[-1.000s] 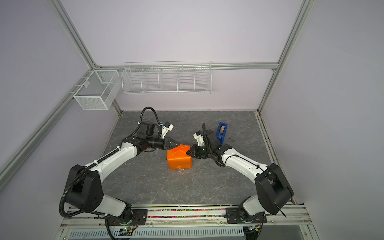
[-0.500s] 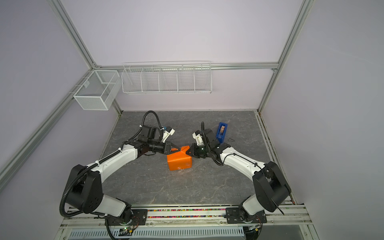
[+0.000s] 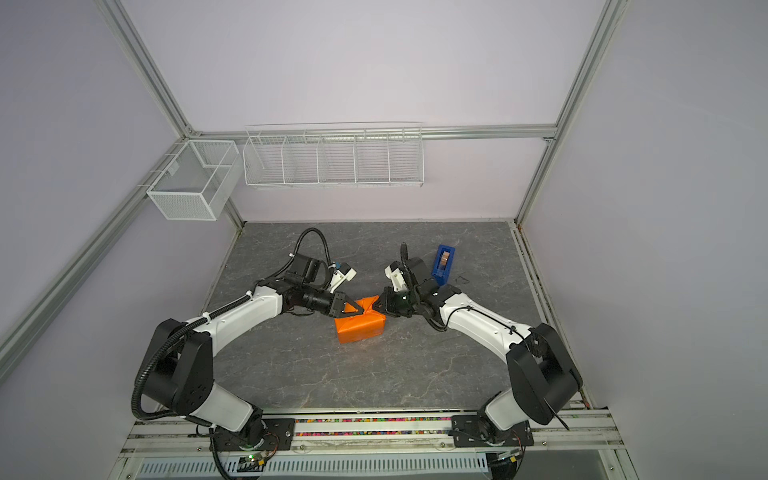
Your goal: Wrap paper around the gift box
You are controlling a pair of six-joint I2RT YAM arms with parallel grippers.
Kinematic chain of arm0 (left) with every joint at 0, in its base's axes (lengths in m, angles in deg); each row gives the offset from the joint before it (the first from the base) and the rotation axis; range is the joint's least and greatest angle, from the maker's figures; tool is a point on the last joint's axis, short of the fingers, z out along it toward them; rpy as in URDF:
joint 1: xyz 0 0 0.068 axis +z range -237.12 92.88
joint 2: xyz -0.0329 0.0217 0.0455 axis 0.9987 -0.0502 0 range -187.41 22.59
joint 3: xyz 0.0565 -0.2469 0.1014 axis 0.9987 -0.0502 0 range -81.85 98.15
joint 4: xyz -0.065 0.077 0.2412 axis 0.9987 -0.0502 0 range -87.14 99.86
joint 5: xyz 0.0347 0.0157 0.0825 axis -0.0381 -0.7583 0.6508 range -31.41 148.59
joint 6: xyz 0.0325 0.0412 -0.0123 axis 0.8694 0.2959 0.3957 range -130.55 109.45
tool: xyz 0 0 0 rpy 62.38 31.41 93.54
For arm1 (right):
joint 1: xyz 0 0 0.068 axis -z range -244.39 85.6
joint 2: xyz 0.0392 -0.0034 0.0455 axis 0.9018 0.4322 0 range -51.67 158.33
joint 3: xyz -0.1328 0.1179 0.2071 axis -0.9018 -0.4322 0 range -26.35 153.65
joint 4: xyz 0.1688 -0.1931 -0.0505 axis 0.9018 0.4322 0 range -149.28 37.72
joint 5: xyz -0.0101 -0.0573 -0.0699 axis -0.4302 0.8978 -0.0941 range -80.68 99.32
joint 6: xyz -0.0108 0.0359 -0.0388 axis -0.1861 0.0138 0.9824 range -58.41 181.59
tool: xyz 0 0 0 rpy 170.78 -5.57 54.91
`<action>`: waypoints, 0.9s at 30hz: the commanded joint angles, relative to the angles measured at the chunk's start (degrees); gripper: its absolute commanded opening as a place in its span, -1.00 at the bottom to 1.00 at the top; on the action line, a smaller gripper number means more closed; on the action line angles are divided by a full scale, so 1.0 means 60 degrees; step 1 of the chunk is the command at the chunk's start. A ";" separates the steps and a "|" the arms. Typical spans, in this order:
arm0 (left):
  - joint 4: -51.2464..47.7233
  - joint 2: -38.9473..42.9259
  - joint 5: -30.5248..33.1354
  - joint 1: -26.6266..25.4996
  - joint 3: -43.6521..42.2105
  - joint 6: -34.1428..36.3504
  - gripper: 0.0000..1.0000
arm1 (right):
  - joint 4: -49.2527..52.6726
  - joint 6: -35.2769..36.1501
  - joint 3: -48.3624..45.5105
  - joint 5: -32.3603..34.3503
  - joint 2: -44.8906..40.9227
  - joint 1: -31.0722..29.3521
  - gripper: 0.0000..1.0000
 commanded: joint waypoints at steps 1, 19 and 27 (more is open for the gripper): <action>-0.1067 -0.0345 0.0272 -0.0084 -0.0013 0.0474 -0.77 | 0.0766 0.0150 0.0225 0.0487 -0.0595 -0.0008 -0.78; -0.0262 0.0026 0.0019 0.0445 -0.0276 -0.0192 0.07 | -0.2015 -0.3777 -0.2192 0.0789 -0.1539 -0.1156 0.29; 0.0194 0.0395 -0.0275 0.0593 -0.0693 -0.0534 0.06 | -0.2855 -0.4820 -0.2289 0.0991 -0.1190 -0.1166 0.42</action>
